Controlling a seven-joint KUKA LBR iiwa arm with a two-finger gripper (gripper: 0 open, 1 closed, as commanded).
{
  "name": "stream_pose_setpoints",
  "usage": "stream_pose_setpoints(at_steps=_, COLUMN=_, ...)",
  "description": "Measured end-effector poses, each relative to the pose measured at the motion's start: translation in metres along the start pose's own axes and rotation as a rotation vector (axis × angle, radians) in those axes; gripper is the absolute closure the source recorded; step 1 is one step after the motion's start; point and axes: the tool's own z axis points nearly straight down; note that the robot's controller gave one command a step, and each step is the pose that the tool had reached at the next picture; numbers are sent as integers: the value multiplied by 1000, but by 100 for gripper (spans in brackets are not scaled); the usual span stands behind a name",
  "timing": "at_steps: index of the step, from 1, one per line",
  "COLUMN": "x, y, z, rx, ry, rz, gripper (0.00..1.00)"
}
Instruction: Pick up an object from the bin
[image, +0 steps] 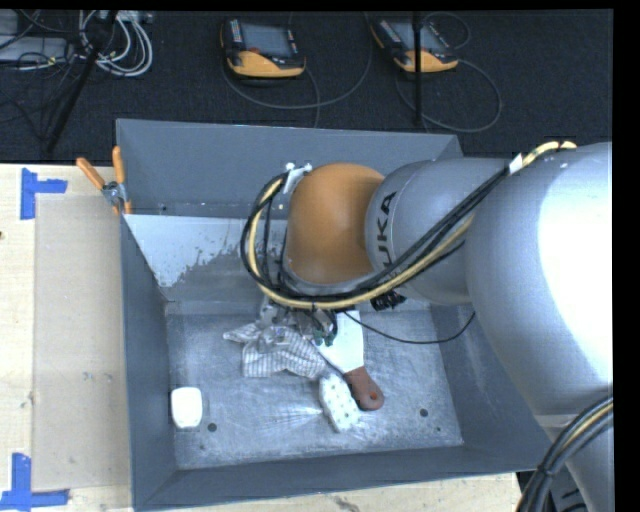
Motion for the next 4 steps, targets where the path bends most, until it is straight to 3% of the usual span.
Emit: stream_pose_setpoints(at_steps=4, x=1, y=0, z=-16, rx=1, ry=-2, rz=1, gripper=100)
